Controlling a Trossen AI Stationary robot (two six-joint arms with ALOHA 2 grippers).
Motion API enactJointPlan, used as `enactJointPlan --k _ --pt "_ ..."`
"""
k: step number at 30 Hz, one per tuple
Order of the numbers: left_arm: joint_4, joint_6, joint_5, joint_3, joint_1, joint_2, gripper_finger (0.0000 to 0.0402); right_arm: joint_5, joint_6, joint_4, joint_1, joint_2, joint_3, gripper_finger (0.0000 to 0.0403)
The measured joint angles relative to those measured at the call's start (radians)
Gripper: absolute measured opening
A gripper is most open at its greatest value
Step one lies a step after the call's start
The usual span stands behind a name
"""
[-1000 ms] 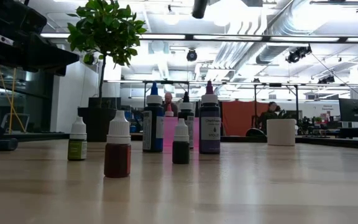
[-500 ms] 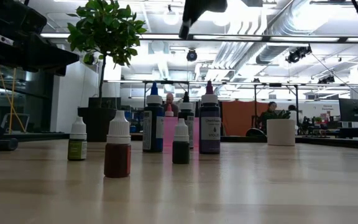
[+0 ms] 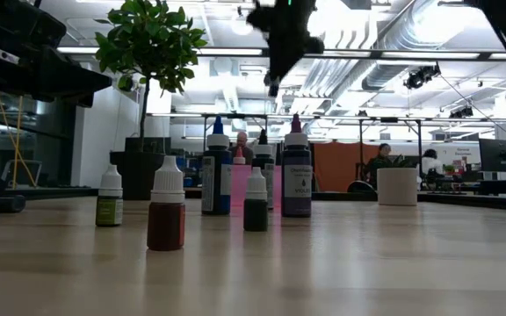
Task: Pick & Place food coloring
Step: Put the green food coloring bottle into the pink bin
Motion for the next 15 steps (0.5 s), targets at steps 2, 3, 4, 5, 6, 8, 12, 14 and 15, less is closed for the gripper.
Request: enactJointPlan --k 2,3,4,5,6,8,12,14,15 --pt "0.0 0.0 0.0 0.0 0.0 0.0 0.0 -0.015 -0.021 0.003 -0.04 0.031 0.0 0.0048" --pt "0.0 0.0 0.0 0.0 0.0 0.0 0.0 -0.03 -0.032 0.006 -0.058 0.045 0.0 0.0048" --pt "0.0 0.0 0.0 0.0 0.0 0.0 0.0 -0.047 -0.044 0.008 -0.076 0.062 0.0 0.0048" --pt "0.0 0.0 0.0 0.0 0.0 0.0 0.0 -0.062 -0.052 0.011 -0.09 0.078 0.0 0.0048" --pt "0.0 0.0 0.0 0.0 0.0 0.0 0.0 -0.08 -0.062 0.013 -0.104 0.089 -0.001 0.0048" --pt "0.0 0.0 0.0 0.0 0.0 0.0 0.0 -0.113 -0.087 0.024 -0.125 0.114 -0.001 0.0048" --pt "0.0 0.0 0.0 0.0 0.0 0.0 0.0 -0.159 -0.15 0.06 -0.154 0.153 -0.001 0.0048" --pt "0.0 0.0 0.0 0.0 0.0 0.0 0.0 -0.18 -0.184 0.07 -0.161 0.169 -0.001 0.0048" --pt "0.0 0.0 0.0 0.0 0.0 0.0 0.0 -0.188 -0.206 0.072 -0.163 0.174 -0.001 0.0048"
